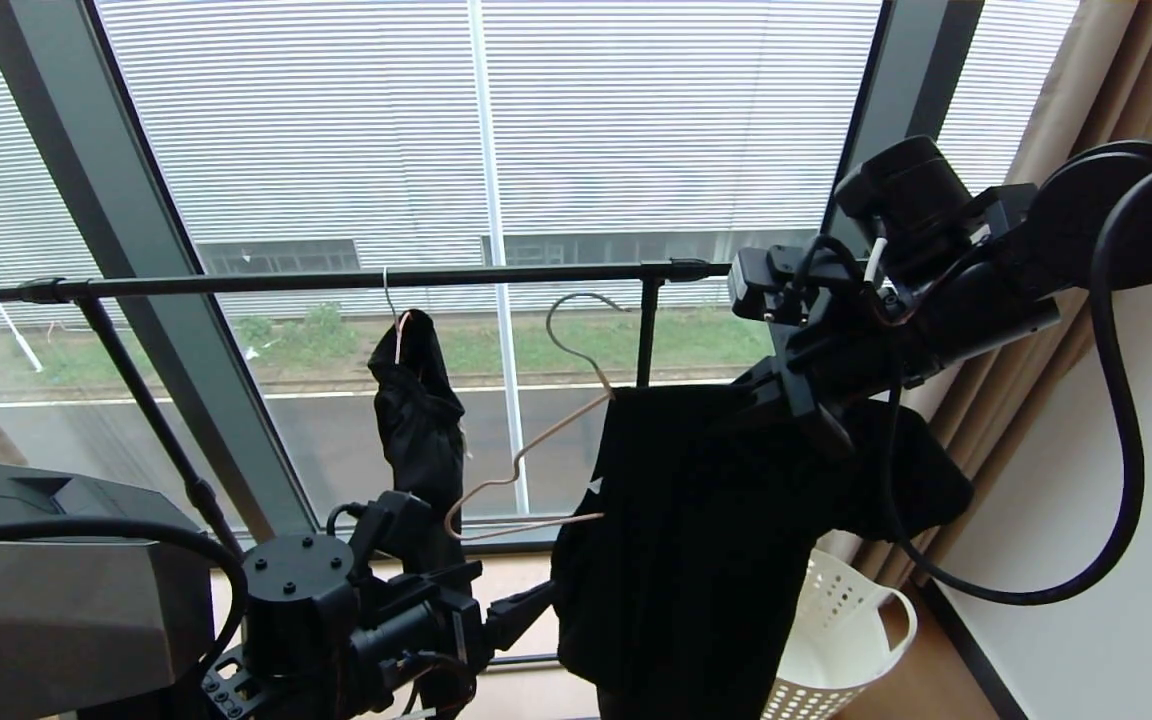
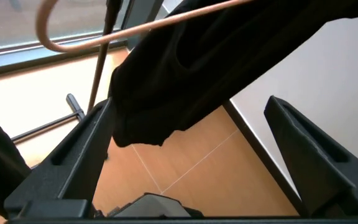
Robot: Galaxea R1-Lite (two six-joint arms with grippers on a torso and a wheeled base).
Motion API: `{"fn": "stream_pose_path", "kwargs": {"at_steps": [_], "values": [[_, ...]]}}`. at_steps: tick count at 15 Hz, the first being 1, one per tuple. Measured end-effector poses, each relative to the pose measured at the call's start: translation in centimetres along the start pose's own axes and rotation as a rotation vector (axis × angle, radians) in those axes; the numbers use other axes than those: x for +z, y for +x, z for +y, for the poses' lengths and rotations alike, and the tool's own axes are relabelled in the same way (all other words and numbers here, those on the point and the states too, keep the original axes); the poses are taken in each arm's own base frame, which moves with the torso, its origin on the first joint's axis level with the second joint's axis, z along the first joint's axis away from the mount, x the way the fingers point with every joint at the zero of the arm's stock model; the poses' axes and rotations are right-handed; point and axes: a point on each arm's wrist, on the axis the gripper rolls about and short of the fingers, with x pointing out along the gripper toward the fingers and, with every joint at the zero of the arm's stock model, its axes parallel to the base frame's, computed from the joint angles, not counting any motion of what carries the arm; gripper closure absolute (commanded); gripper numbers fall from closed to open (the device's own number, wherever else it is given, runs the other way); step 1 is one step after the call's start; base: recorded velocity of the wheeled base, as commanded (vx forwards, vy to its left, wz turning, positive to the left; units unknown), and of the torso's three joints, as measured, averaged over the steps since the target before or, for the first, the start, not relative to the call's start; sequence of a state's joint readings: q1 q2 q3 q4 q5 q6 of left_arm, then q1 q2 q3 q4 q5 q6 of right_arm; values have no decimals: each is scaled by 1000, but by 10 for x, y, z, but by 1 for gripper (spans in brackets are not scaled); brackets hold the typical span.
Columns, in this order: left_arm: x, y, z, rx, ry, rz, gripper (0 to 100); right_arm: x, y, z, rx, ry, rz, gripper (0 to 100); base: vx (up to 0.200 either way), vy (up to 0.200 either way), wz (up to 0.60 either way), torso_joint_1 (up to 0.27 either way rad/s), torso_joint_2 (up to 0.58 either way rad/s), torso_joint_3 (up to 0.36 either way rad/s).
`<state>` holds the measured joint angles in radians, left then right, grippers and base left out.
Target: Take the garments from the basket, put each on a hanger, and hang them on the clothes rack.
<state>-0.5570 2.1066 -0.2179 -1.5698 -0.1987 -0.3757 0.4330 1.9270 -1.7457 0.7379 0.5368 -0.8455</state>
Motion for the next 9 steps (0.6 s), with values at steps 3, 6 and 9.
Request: {"fn": "stream_pose_path", "kwargs": {"at_steps": [3,6,9], "values": [[0,6,2,30,1,-14,0,6,-1,6,9,-17,-7,100,0,0,0,0,0,0],[-1,8,2,31,1,-12,0,8,0,10,18,-26,-10,100,0,0,0,0,0,0],[-6,10,1,50,7,-2,0,11,-1,14,23,-36,-15,100,0,0,0,0,0,0]]}}
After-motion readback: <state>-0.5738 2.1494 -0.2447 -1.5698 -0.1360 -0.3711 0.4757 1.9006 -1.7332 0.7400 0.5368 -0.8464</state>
